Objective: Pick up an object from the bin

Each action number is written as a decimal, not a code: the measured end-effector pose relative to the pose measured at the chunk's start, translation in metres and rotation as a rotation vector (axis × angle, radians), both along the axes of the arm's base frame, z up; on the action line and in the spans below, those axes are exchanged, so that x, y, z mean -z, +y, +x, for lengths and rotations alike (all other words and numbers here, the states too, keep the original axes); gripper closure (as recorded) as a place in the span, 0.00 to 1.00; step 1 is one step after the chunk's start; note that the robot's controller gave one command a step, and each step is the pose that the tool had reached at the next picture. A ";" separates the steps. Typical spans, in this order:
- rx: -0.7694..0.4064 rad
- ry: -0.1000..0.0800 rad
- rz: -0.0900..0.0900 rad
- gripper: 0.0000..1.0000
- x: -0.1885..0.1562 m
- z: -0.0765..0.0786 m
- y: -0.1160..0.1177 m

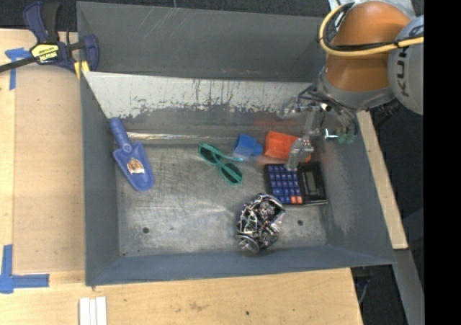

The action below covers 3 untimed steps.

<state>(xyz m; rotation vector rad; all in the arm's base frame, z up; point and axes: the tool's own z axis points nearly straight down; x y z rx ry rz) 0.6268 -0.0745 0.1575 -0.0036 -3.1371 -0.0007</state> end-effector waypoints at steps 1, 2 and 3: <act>-0.001 -0.008 -0.001 0.00 -0.005 0.002 0.000; 0.032 -0.013 -0.001 0.00 0.062 -0.019 -0.014; 0.055 -0.019 0.001 1.00 0.063 -0.017 -0.014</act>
Offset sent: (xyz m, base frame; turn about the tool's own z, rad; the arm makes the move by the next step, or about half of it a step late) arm -0.0283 -0.0182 -0.0842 0.0436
